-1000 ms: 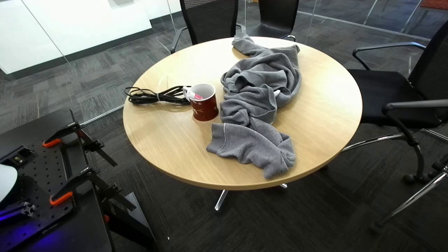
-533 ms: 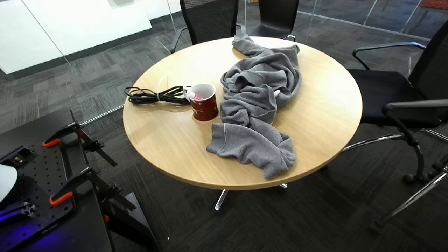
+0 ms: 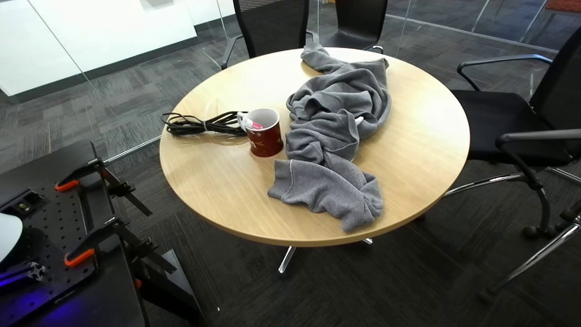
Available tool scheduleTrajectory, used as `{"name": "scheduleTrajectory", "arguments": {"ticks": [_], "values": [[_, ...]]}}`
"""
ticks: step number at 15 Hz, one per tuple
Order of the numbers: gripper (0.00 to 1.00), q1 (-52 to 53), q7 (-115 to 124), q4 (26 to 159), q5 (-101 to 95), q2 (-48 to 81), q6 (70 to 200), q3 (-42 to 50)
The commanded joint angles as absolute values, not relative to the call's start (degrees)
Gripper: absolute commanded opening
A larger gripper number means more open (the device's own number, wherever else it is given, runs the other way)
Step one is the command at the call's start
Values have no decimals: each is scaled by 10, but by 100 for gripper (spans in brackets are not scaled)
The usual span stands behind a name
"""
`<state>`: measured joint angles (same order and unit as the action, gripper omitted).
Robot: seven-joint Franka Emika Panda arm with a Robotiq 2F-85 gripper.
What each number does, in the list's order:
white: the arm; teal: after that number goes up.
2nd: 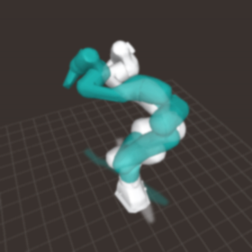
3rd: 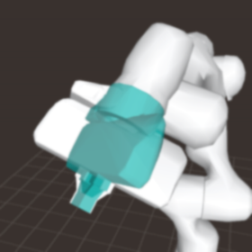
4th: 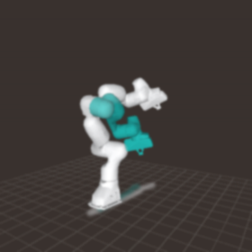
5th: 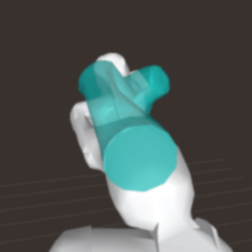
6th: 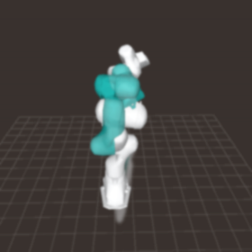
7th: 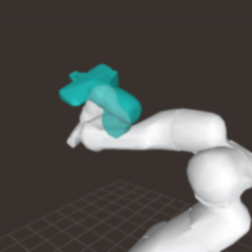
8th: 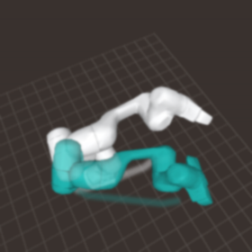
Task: Remove the red marker from the red mug
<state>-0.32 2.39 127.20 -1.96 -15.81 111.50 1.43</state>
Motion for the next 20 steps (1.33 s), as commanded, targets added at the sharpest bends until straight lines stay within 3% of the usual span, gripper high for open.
{"name": "scheduleTrajectory", "arguments": {"ticks": [1, 12, 20], "values": [[100, -14, 24, 1242, -17, -83, 1148, 19], [100, -24, 4, 1302, 27, 27, 1243, 30], [100, -25, -1, 1315, 32, 126, 1388, 25]]}}
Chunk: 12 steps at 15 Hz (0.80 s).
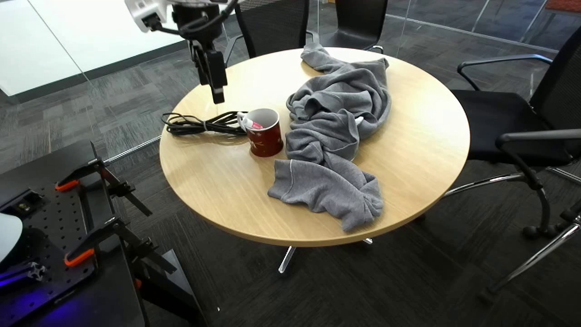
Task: Remove the red marker from the red mug
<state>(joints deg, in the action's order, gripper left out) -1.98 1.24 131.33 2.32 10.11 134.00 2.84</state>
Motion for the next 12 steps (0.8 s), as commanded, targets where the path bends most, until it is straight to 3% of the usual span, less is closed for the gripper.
{"name": "scheduleTrajectory", "arguments": {"ticks": [1, 12], "values": [[100, -22, 13, 1313, 23, 113, 1357, 27], [100, -22, 18, 1278, 23, 147, 1369, 27]]}}
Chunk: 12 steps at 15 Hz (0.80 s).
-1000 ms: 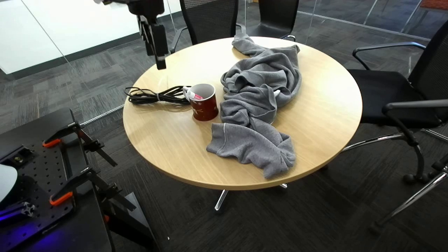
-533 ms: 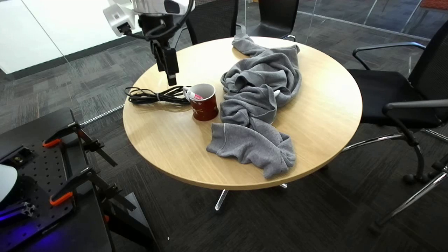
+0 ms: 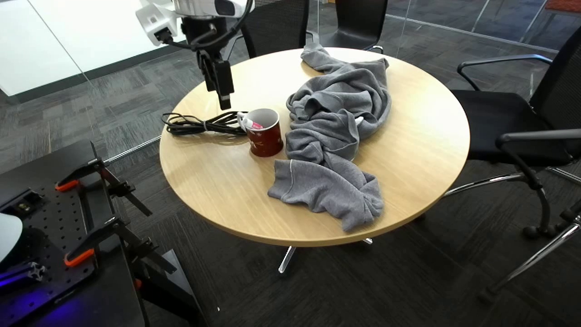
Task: Remove the red marker from the red mug
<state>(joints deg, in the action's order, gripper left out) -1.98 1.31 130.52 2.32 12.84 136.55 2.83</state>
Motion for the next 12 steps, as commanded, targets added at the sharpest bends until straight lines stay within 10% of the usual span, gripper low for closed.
{"name": "scheduleTrajectory", "arguments": {"ticks": [1, 12], "values": [[100, -21, 20, 1270, 22, 153, 1370, 27], [94, -24, 54, 1198, 14, 226, 1355, 46]]}}
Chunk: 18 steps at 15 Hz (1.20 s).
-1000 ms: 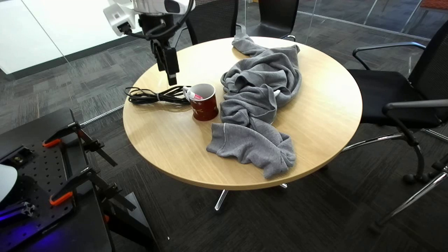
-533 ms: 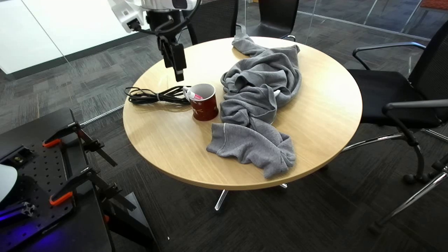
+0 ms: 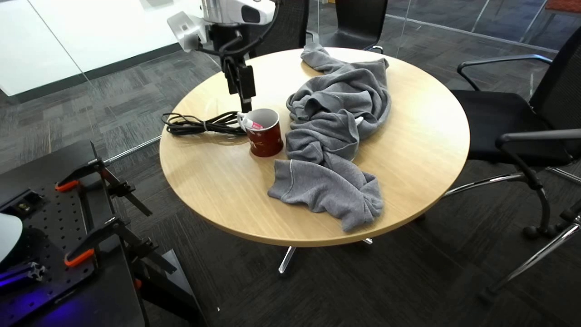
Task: Remove the red marker from the red mug
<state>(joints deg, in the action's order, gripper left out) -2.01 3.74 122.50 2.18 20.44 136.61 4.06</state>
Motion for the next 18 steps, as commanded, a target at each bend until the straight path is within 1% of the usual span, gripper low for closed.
{"name": "scheduleTrajectory", "arguments": {"ticks": [1, 5, 9, 10, 11, 12, 14, 15, 16, 17, 18], "values": [[92, -25, 50, 1193, 16, 234, 1354, 47], [86, -32, 44, 1171, 21, 262, 1349, 46], [74, -34, 45, 1154, 21, 285, 1345, 46], [73, -35, 45, 1153, 20, 289, 1346, 46], [69, -35, 45, 1151, 20, 292, 1346, 46], [69, -35, 45, 1151, 20, 294, 1346, 46], [64, -35, 45, 1149, 20, 298, 1347, 46], [57, -35, 46, 1149, 20, 296, 1347, 47], [56, -35, 45, 1148, 20, 296, 1346, 46], [53, -35, 46, 1149, 20, 294, 1348, 46], [46, -35, 46, 1150, 20, 293, 1349, 46]]}}
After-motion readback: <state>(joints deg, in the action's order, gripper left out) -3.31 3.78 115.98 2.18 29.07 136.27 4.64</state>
